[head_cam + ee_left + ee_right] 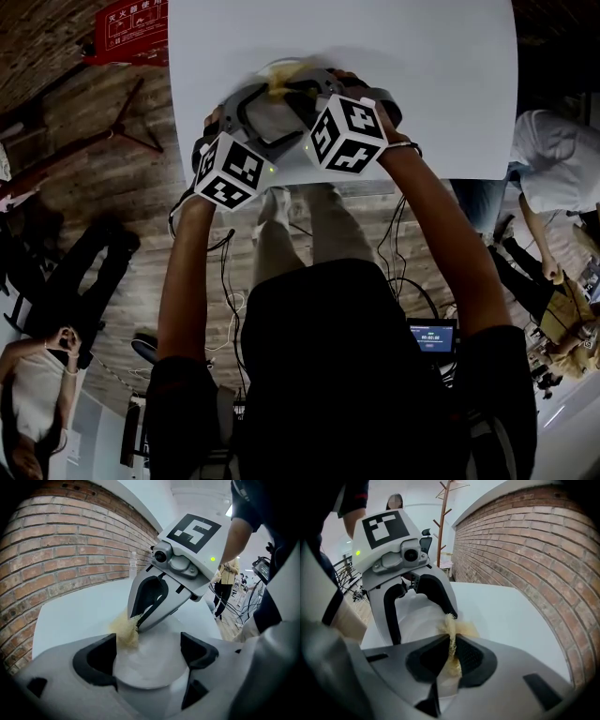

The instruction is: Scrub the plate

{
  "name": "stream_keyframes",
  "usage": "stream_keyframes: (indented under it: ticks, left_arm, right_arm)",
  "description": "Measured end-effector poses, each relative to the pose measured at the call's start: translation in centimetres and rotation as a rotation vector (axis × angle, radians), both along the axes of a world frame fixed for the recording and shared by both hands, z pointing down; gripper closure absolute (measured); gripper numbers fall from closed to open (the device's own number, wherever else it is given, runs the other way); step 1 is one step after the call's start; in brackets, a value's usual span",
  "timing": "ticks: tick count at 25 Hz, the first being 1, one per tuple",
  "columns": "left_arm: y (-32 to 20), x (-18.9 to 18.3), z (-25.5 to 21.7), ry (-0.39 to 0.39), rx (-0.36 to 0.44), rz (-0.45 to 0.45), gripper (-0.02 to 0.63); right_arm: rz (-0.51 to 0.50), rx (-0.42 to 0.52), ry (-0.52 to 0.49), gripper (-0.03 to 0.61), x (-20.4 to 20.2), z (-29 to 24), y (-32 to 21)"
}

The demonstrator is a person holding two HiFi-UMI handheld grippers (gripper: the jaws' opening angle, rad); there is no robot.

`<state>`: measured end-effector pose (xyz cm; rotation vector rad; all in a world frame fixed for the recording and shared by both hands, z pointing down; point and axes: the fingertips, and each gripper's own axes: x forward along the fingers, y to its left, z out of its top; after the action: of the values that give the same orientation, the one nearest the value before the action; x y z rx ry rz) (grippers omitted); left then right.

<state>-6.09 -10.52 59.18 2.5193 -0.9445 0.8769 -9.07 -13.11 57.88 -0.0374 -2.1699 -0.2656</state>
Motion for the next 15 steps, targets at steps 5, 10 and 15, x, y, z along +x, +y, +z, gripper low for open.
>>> stream_keyframes:
  ticks: [5,10,15]
  left_arm:
    - [0.0,-0.1,0.1,0.0,0.0,-0.001,0.206]
    - [-0.1,-0.1,0.0,0.0,0.0,-0.001,0.206]
    - [0.0,0.0,0.0,0.001,0.001,-0.001,0.206]
  right_arm:
    - [-0.019,-0.033,0.005,0.54,0.0,0.1,1.3]
    - [-0.034,-0.074,0.009,0.54,0.0,0.0,2.1]
    - [-0.068,-0.113,0.021,0.54,0.0,-0.1,2.9]
